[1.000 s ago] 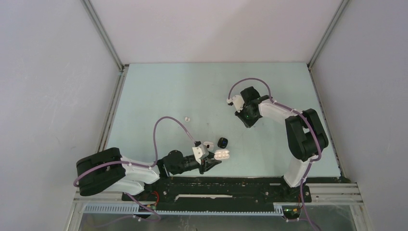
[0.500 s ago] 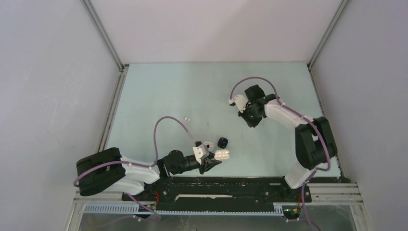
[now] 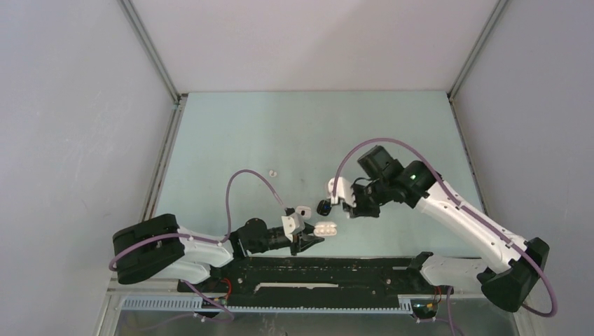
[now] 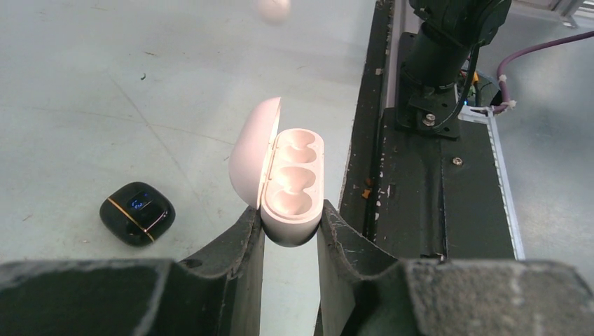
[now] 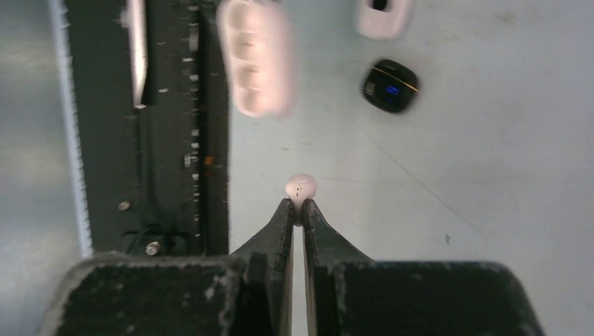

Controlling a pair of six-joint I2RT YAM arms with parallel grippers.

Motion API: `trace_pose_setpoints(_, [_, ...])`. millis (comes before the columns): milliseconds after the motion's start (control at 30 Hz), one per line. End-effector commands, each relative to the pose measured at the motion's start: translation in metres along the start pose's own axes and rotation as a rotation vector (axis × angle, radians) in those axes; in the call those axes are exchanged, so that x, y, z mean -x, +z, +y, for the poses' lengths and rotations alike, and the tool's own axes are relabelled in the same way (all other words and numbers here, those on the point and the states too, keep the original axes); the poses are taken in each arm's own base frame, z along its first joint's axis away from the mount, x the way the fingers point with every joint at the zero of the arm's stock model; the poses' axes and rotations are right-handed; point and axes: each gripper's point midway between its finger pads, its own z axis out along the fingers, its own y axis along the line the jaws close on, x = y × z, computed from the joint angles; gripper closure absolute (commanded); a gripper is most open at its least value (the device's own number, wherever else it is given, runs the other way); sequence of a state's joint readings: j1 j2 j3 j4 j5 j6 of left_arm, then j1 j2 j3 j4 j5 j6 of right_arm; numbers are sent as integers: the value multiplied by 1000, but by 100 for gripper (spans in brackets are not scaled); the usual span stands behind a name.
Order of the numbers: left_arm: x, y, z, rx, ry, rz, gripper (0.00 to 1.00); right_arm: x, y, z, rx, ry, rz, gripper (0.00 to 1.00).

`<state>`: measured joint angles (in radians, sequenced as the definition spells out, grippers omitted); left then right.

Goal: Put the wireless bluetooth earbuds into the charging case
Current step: Insert the right earbud into the right side groove of the charging case.

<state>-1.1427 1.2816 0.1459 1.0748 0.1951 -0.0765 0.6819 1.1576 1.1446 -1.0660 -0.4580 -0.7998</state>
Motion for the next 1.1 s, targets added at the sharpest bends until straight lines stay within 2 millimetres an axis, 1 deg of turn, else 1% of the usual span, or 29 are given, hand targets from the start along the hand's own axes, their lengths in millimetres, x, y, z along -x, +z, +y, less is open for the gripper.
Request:
trace_pose_setpoints(0, [26, 7, -6, -50, 49, -99, 100, 13, 14, 46, 178, -70, 19, 100])
trace_pose_setpoints(67, [26, 8, -7, -57, 42, -103, 100, 17, 20, 54, 219, -73, 28, 100])
trace_pose_setpoints(100, [26, 8, -7, -58, 41, -105, 100, 18, 22, 55, 233, -66, 31, 100])
trace_pose_setpoints(200, [27, 9, -8, -63, 41, -108, 100, 24, 24, 53, 238, -62, 33, 100])
trace_pose_setpoints(367, [30, 9, -9, -68, 34, -126, 100, 40, 24, 45, 212, -46, -6, 99])
trace_pose_setpoints(633, [32, 9, -8, -57, 18, -135, 100, 57, 23, 59, 318, -9, -49, 98])
trace_pose_setpoints(967, [44, 2, -5, -65, -28, -203, 100, 60, 27, 51, 283, 18, -44, 98])
trace_pose_setpoints(1067, [42, 3, -6, -75, -28, -197, 100, 61, 29, 42, 237, 20, -38, 97])
